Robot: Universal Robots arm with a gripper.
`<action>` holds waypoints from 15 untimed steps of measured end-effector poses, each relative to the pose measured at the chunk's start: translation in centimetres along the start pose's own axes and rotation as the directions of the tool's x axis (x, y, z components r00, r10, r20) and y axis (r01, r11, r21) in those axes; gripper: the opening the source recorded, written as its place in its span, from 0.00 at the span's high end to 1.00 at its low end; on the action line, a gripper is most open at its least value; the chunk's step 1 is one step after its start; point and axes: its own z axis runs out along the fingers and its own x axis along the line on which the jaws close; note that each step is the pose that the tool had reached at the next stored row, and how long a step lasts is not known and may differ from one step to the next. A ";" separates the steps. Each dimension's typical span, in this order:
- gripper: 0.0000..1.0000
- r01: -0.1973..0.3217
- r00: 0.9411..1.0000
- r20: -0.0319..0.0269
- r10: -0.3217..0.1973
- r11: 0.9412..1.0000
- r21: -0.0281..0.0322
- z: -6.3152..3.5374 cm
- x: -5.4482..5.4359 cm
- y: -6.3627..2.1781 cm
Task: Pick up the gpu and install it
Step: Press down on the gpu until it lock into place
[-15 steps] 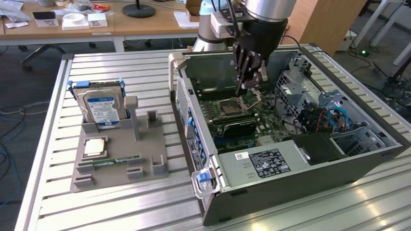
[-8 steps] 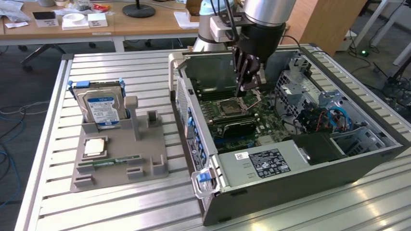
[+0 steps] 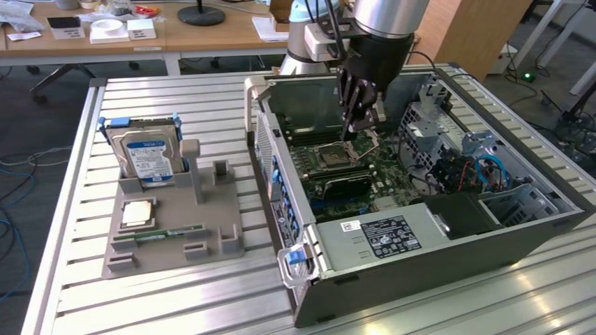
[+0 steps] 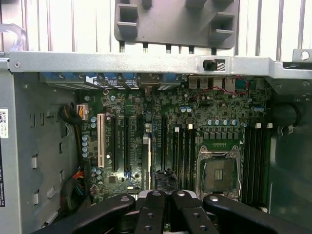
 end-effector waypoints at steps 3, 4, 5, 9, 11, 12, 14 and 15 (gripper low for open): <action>0.89 0.000 1.000 0.000 0.000 1.000 0.000 0.08 0.0 0.00; 0.89 0.000 1.000 0.000 0.000 1.000 0.000 0.13 0.0 0.00; 0.89 0.000 1.000 0.000 0.000 1.000 0.000 0.19 0.0 0.00; 0.89 0.000 1.000 0.000 0.000 1.000 0.000 0.46 0.0 0.00; 0.89 0.000 1.000 0.000 0.000 1.000 0.000 0.55 0.0 0.01; 0.89 0.000 1.000 0.000 0.000 1.000 0.000 0.55 0.0 0.01; 0.89 0.000 1.000 0.000 0.000 1.000 0.000 0.56 0.0 0.01; 0.89 0.000 1.000 0.000 0.000 1.000 0.000 0.56 0.0 0.00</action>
